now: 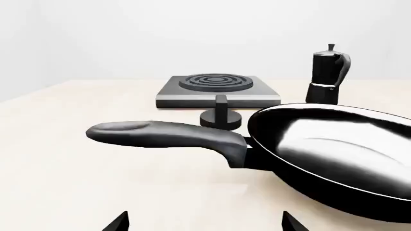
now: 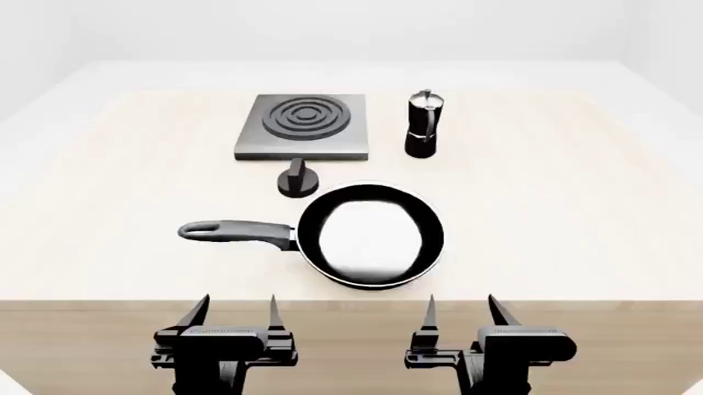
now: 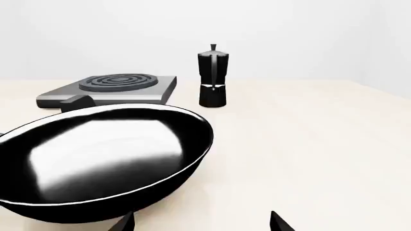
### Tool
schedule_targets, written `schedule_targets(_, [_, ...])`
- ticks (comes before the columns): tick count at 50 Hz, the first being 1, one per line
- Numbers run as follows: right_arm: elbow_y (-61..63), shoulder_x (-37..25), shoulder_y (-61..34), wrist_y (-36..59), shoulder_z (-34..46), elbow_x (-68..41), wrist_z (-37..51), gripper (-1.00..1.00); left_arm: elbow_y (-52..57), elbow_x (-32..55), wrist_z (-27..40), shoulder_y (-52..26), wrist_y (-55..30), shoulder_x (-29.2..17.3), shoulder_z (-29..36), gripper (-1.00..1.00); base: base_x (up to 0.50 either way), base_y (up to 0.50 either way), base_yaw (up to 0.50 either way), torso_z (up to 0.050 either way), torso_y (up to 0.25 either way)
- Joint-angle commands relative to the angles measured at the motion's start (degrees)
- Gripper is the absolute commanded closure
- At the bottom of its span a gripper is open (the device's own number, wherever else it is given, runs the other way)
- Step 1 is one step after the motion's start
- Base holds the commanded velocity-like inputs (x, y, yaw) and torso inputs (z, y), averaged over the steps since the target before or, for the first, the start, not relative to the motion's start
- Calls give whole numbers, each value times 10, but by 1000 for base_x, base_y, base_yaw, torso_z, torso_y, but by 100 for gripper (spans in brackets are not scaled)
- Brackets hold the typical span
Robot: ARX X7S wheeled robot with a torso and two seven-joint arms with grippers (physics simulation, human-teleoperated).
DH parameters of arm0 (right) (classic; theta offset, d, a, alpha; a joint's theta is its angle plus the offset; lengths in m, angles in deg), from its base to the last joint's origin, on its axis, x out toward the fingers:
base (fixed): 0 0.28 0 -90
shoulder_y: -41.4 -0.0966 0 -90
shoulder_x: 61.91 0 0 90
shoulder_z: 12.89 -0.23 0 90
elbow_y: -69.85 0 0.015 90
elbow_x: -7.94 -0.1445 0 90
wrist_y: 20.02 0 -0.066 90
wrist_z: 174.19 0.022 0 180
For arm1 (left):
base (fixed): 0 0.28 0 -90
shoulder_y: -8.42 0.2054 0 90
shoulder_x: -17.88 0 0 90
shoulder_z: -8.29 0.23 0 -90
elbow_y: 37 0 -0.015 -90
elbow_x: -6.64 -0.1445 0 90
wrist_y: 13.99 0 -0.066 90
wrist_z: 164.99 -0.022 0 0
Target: Turn on the stove and put the frying pan on it.
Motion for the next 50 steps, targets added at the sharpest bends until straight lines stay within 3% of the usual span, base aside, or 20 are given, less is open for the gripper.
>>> schedule_targets(1, [1,-11,3,-4,17,5,14,-100,-10,8,10,-1,3,-9,11,-100,0,0,0,0,0])
schedule_targets(13, [10,-30,6,5,40,-5,37,-100,-5,26,27,0,-4,-28,34,-100,0,0,0,0,0])
schedule_targets(17, [119,-42,-9,131,45,-20,30,-100,88,9,41,-20,-116,-38,49,-100,0,0,0,0,0])
schedule_targets(20, [301,-64,-107,357,43,-30,30,-100,265,38,35,-128,-363,-50,38,-100,0,0,0,0,0])
schedule_targets(21, [304,-64,-108,382,43,-31,31,-100,269,39,36,-129,-379,-50,38,-100,0,0,0,0,0])
schedule_targets(22, [353,-67,-156,444,29,-48,24,-100,307,48,27,-178,-446,-57,42,-100,0,0,0,0,0])
schedule_targets(26, [369,-79,-239,516,22,-39,37,-100,334,68,25,-243,-518,-54,29,-100,0,0,0,0,0])
schedule_targets(41, [356,-88,-233,509,24,-43,41,-100,301,78,24,-227,-465,-64,29,-100,0,0,0,0,0])
schedule_targets(45, [326,-98,-237,490,39,16,99,-100,292,81,28,-227,-459,-63,27,-100,0,0,0,0,0])
schedule_targets(47, [312,-102,-245,492,16,56,152,-100,295,82,30,-225,-458,-64,27,-100,0,0,0,0,0])
schedule_targets(48, [320,-91,-250,498,-63,29,155,-100,296,84,30,-223,-455,-64,25,-100,0,0,0,0,0])
schedule_targets(50, [330,-112,-237,497,-98,42,168,-100,290,84,30,-224,-450,-67,24,-100,0,0,0,0,0])
